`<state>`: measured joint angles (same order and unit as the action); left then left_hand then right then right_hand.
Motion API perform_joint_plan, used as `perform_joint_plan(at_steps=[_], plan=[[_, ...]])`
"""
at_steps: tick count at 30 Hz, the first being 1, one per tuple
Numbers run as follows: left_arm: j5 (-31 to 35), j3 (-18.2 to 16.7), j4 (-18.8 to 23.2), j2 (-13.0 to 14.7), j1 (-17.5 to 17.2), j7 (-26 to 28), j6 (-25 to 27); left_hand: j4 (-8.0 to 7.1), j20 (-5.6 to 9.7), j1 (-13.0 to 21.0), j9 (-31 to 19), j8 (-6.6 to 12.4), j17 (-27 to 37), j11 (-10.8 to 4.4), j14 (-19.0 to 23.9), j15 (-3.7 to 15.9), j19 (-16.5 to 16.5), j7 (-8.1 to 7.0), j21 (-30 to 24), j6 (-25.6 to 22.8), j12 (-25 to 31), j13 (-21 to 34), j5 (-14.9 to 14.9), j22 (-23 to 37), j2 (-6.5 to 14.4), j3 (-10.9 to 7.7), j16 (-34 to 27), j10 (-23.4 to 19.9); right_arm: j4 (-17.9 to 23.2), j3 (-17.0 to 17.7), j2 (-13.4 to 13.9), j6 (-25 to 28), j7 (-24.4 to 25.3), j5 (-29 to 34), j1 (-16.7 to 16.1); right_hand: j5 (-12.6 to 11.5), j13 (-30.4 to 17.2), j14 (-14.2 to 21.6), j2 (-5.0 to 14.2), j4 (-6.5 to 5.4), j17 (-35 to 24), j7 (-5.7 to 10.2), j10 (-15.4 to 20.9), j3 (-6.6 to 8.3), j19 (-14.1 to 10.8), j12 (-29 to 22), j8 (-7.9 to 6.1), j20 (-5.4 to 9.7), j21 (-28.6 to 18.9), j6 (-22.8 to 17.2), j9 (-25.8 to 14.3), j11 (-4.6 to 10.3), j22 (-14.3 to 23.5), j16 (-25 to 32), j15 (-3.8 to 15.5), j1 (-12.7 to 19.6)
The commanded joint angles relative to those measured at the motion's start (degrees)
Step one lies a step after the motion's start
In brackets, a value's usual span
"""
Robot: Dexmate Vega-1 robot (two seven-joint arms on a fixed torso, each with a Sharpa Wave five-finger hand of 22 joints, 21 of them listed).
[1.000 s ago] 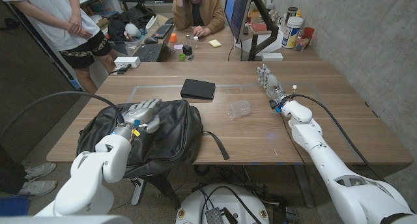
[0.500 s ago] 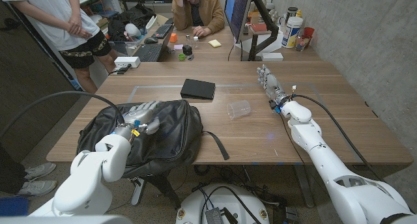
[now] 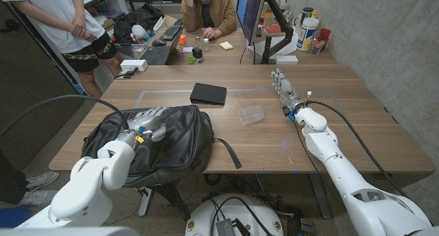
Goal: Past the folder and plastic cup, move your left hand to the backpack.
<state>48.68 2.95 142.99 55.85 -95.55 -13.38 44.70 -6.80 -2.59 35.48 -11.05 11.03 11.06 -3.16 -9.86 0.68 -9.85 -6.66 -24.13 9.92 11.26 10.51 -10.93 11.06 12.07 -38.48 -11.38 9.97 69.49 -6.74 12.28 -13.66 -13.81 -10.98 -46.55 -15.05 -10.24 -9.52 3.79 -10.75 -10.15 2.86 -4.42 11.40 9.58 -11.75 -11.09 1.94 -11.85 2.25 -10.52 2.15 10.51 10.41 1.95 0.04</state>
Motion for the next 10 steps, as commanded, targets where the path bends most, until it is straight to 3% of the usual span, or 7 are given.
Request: perform_joint_plan(at_steps=[1, 10], plan=[[-4.4, -4.8, -1.6, 1.4, -3.2, 2.3, -4.4, -0.13, -0.37, 0.7, -0.3, 0.32, 0.3, 0.19, -7.8, -0.32, -2.7, 0.35, 0.3, 2.2, 0.3, 0.3, 0.2, 0.1, -0.1, -0.53, -0.2, 6.9, 3.9, 0.6, -0.8, -0.9, 3.1, -0.2, -3.6, -0.3, -0.2, -3.4, 6.04, 0.17, 0.0, 0.25, -0.2, 0.26, 1.0, 0.1, 0.15, 5.94, 0.0, 0.3, -0.1, 0.10, 0.2, 0.1, 1.21, 0.0], [-4.6, -4.7, -2.5, 2.1, -2.6, 2.4, -6.6, -0.28, -0.39, 1.0, -0.3, 0.36, 0.3, 0.32, -7.7, -0.31, -2.6, 0.43, 0.3, 2.1, 0.3, 0.4, 0.2, 0.2, -0.2, -0.62, -0.3, 6.7, 4.9, 2.6, -0.8, -3.7, 4.6, -2.3, -7.7, -0.3, -0.2, -3.4, 6.02, 0.18, 0.0, 0.31, -0.1, 0.26, 1.0, 0.1, 0.14, 5.97, 0.0, 0.3, -0.1, 0.13, 0.2, 0.1, 1.19, 0.0]])
